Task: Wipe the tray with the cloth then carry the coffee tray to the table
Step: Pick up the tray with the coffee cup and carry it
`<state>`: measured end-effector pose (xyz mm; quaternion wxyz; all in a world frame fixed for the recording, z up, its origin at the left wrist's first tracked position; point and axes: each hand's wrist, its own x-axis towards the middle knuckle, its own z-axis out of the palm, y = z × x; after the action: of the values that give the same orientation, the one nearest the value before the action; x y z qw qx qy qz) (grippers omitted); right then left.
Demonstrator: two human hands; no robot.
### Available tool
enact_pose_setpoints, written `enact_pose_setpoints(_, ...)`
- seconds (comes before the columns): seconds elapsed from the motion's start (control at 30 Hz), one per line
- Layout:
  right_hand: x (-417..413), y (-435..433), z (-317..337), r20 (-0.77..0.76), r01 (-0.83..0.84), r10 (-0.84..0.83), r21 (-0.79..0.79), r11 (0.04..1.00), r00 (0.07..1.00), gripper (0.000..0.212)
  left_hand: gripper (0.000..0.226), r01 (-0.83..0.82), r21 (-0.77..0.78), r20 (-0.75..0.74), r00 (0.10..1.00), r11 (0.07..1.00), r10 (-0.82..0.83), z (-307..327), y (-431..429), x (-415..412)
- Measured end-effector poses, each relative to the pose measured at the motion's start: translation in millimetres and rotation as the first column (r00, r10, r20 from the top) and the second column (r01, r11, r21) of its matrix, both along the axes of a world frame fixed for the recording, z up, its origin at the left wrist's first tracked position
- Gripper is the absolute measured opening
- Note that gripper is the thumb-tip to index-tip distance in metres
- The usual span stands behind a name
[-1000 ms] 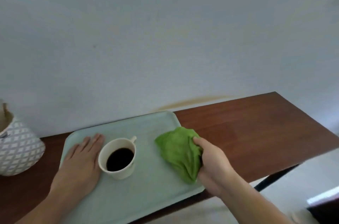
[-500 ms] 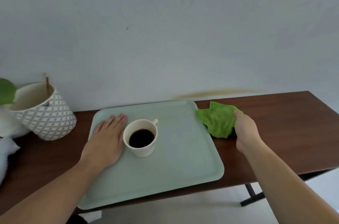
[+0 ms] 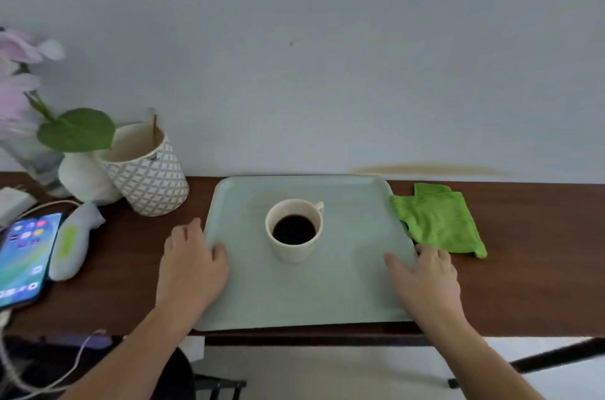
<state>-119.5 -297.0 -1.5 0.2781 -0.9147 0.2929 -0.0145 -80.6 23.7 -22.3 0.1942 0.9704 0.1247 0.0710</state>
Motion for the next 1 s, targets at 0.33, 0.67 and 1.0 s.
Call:
enact_pose_setpoints(0.33, 7, 12, -2, -0.020, 0.010, -0.011, -0.041, 0.999, 1.000, 0.054, 0.022, -0.033, -0.061, -0.002, 0.999, 0.998, 0.033, 4, 11, 5)
enact_pose_setpoints(0.67, -1, 9, -4, -0.012, -0.009, 0.009, -0.052, 0.999, 1.000, 0.049, 0.025, 0.005, -0.058, -0.043, 0.999, 0.998, -0.007, 5, 17, 7)
enact_pose_setpoints(1.0, 16, 31, 5, 0.151, -0.043, 0.091, -0.297, 0.954, 0.984, 0.060, 0.037, 0.015, 0.092, -0.006, 1.000, 0.996, -0.015, 12, -18, -8)
